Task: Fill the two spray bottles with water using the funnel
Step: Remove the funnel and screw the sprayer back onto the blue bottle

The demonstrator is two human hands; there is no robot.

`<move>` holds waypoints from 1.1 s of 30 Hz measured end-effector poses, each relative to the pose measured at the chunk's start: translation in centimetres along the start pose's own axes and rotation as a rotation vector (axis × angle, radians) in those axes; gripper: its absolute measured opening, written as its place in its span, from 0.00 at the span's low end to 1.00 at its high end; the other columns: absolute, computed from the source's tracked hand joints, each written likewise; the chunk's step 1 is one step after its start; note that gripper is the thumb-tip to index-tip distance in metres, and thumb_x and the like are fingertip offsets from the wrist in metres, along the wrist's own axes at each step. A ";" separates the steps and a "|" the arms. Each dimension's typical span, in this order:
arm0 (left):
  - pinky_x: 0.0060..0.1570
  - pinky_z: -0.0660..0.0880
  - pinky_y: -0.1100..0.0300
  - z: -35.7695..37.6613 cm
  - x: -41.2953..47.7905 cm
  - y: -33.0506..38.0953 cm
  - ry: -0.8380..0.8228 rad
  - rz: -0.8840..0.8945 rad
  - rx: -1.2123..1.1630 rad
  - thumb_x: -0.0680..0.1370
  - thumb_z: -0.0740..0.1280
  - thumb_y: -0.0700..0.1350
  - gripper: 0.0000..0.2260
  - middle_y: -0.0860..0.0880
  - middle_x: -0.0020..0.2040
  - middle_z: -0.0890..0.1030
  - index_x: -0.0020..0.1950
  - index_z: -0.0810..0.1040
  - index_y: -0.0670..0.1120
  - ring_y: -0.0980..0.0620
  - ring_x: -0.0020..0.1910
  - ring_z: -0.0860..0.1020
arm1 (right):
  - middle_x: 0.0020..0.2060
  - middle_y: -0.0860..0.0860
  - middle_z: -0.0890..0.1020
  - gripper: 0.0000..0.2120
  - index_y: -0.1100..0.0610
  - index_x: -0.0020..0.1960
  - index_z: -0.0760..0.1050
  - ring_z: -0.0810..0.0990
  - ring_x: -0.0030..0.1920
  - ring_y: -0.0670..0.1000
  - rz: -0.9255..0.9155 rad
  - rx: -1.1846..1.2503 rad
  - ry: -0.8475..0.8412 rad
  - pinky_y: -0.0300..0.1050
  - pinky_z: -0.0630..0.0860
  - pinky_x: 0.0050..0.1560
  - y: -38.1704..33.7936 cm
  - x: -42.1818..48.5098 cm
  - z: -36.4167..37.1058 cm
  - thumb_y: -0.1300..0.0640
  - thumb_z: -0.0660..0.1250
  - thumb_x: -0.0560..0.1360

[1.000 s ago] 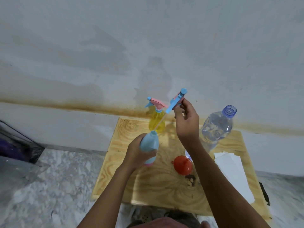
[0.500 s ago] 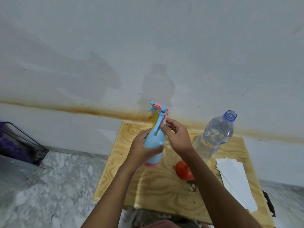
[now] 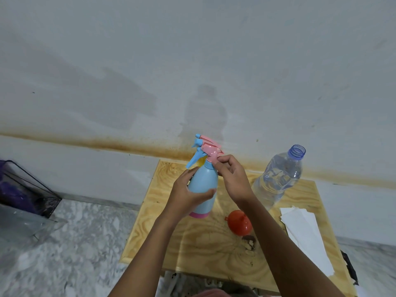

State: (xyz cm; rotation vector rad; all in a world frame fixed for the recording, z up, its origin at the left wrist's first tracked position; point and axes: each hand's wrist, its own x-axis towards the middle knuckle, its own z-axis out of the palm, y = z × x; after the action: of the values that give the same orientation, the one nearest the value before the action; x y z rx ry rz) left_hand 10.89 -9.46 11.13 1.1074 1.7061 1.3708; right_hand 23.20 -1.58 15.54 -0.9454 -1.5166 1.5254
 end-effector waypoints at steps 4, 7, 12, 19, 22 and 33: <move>0.47 0.83 0.51 -0.3 -0.1 0.5 0.011 0.025 -0.031 0.62 0.78 0.56 0.29 0.53 0.55 0.81 0.62 0.79 0.56 0.53 0.53 0.81 | 0.45 0.48 0.84 0.02 0.55 0.49 0.76 0.81 0.50 0.48 0.027 0.078 -0.032 0.46 0.77 0.56 -0.3 0.0 -0.3 0.58 0.68 0.78; 0.47 0.83 0.49 -0.4 -0.2 0.9 0.001 0.042 -0.037 0.62 0.78 0.55 0.29 0.53 0.55 0.81 0.62 0.79 0.56 0.52 0.54 0.81 | 0.50 0.48 0.84 0.06 0.50 0.55 0.79 0.81 0.54 0.48 -0.005 0.076 -0.047 0.44 0.78 0.58 -0.2 -0.4 -0.1 0.55 0.68 0.78; 0.47 0.83 0.49 -0.4 -0.4 1.1 0.004 0.047 -0.041 0.62 0.78 0.57 0.30 0.55 0.56 0.81 0.63 0.78 0.57 0.53 0.54 0.81 | 0.49 0.46 0.85 0.08 0.49 0.55 0.81 0.82 0.52 0.46 0.011 0.095 -0.076 0.41 0.79 0.53 -0.5 -0.8 0.2 0.56 0.64 0.80; 0.45 0.83 0.55 -0.4 -0.4 1.9 -0.002 0.066 -0.080 0.62 0.78 0.54 0.25 0.56 0.55 0.81 0.57 0.77 0.66 0.56 0.53 0.81 | 0.52 0.56 0.84 0.14 0.61 0.56 0.75 0.83 0.51 0.51 0.024 0.198 0.010 0.48 0.80 0.53 -0.5 -1.0 0.9 0.56 0.71 0.73; 0.42 0.81 0.60 -0.4 -0.4 2.1 -0.010 0.059 -0.102 0.63 0.78 0.53 0.26 0.55 0.56 0.81 0.60 0.77 0.63 0.56 0.54 0.81 | 0.55 0.55 0.83 0.19 0.58 0.60 0.76 0.82 0.57 0.54 0.017 0.143 0.030 0.53 0.79 0.59 -0.4 -1.0 1.5 0.53 0.73 0.73; 0.43 0.82 0.58 -1.0 0.0 2.8 -0.030 0.073 -0.144 0.63 0.77 0.53 0.28 0.54 0.56 0.83 0.63 0.79 0.56 0.54 0.54 0.83 | 0.52 0.55 0.85 0.12 0.58 0.57 0.78 0.84 0.54 0.53 0.016 0.236 0.117 0.48 0.81 0.54 -0.6 -1.1 2.7 0.59 0.72 0.74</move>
State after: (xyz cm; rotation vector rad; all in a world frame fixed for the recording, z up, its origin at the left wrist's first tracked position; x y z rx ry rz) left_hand 10.56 -9.67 14.05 1.1123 1.5331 1.4897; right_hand 21.26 -3.75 16.18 -0.8936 -1.2192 1.5910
